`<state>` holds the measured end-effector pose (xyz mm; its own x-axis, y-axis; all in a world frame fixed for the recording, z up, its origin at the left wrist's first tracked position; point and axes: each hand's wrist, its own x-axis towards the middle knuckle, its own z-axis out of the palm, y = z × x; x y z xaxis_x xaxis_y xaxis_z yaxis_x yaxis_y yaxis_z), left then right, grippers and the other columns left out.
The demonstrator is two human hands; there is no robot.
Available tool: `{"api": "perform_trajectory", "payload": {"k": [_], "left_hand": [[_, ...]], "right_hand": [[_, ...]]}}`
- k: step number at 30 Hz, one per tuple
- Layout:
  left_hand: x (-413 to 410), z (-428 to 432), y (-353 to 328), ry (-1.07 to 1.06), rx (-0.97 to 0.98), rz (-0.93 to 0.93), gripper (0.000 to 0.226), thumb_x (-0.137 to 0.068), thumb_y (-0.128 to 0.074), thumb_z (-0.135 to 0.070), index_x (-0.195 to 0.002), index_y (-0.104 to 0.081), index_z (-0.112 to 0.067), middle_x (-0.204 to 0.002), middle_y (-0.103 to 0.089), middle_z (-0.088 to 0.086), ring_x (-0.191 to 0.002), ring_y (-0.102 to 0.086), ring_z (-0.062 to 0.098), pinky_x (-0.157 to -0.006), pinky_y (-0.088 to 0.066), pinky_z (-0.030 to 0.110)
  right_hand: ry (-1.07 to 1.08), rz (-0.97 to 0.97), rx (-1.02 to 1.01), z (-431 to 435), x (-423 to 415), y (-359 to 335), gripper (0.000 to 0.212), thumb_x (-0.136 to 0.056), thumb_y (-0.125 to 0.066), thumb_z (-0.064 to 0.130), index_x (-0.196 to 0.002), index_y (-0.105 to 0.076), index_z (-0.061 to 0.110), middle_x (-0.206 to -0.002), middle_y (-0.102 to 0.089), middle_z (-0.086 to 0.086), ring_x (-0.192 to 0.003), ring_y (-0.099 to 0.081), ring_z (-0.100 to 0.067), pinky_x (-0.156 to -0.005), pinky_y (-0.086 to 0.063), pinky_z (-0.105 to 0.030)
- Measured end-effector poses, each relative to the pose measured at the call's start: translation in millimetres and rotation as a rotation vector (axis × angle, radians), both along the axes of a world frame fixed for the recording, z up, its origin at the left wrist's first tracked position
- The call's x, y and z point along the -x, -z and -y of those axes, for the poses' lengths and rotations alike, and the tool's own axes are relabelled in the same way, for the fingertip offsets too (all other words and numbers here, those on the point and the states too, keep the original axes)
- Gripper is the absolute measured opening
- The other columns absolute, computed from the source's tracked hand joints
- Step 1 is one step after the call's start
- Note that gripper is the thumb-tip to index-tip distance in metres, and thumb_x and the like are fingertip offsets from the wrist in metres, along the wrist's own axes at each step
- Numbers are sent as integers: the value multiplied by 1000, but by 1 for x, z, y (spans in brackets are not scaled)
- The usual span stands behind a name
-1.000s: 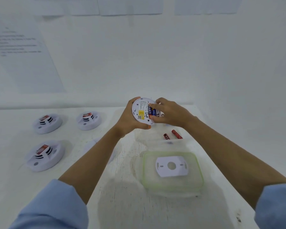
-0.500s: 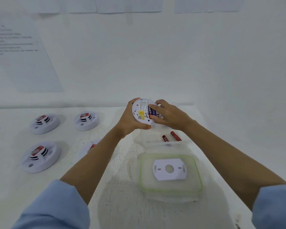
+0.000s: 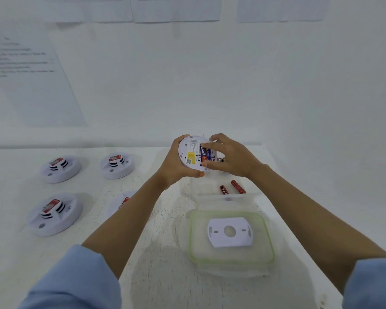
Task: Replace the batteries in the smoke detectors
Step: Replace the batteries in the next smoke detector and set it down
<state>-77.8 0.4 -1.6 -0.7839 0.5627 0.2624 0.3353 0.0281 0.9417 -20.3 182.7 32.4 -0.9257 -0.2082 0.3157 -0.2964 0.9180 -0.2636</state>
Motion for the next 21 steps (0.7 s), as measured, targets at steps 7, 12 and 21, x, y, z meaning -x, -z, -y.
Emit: {"api": "perform_trajectory", "payload": {"k": [7, 12, 21], "left_hand": [[-5, -3, -4, 1, 17, -40, 92, -49, -80, -5, -126, -32, -20, -116, -47, -10, -105, -53, 4, -75, -50, 12], [-9, -4, -2, 15, 13, -24, 93, -48, -79, -3, -126, -31, -20, -116, -48, -8, -105, -54, 3, -74, -50, 12], [-5, 1, -2, -2, 14, -46, 96, -47, -80, -3, -127, -30, -20, -118, -46, -8, -108, -52, 6, -78, -52, 15]], "right_hand": [[1, 122, 308, 2, 8, -16, 53, -63, -84, 20, -109, -59, 13, -107, -37, 2, -103, -42, -12, -88, -43, -23], [1, 126, 257, 3, 10, -15, 49, -60, -84, 19, -102, -59, 11, -103, -38, 1, -103, -43, -16, -85, -44, -24], [-21, 180, 294, 5, 5, -19, 44, -59, -85, 16, -90, -53, 18, -102, -39, 1, -95, -40, -14, -81, -39, -18]]}}
